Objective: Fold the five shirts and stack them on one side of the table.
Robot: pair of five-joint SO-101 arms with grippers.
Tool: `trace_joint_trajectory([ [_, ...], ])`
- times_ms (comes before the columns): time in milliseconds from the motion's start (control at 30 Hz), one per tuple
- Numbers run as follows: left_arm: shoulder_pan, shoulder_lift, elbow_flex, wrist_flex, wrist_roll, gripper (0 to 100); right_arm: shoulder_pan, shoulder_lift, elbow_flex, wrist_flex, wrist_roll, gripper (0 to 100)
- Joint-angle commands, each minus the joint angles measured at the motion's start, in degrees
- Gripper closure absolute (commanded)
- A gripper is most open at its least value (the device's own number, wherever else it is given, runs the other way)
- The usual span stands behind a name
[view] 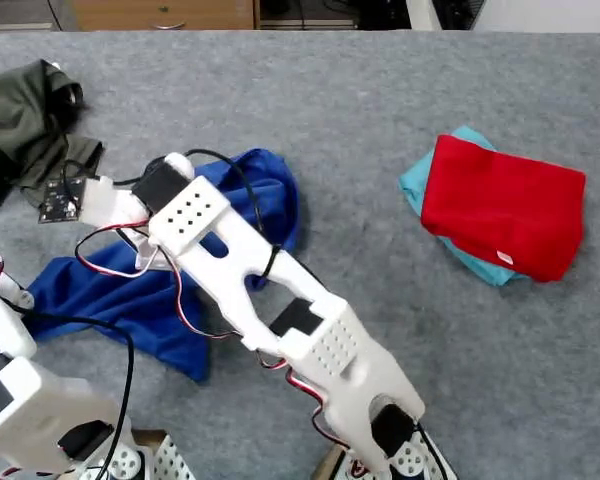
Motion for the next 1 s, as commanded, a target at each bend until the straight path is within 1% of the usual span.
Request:
trace_joint_trajectory([
  [0,0.88,0.04,0.09,-1.76,0.18,98,0.57,0.57,-0.48,-2.73,-0.09,81.4],
  [100,0.88,0.04,0.09,-1.76,0.18,98,2.59,1.45,-0.48,-4.04,0.44,81.4],
  [200,0.88,0.04,0.09,-1.76,0.18,98,5.49,2.77,-0.48,-4.84,2.9,81.6],
  [400,0.88,0.04,0.09,-1.76,0.18,98,11.56,3.47,-0.48,-7.82,3.34,81.9],
  [467,0.88,0.04,0.09,-1.76,0.18,98,12.88,3.47,-0.48,-7.82,3.34,86.4],
  [567,0.88,0.04,0.09,-1.76,0.18,98,14.29,3.56,-0.48,-7.82,3.34,98.9],
  [667,0.88,0.04,0.09,-1.76,0.18,98,14.81,3.38,-0.48,-7.38,3.34,96.9],
  [767,0.88,0.04,0.09,-1.76,0.18,98,15.25,3.38,-1.45,-7.03,3.16,96.9],
  [967,0.88,0.04,0.09,-1.76,0.18,98,16.4,3.47,-12.44,0.09,3.34,96.9],
])
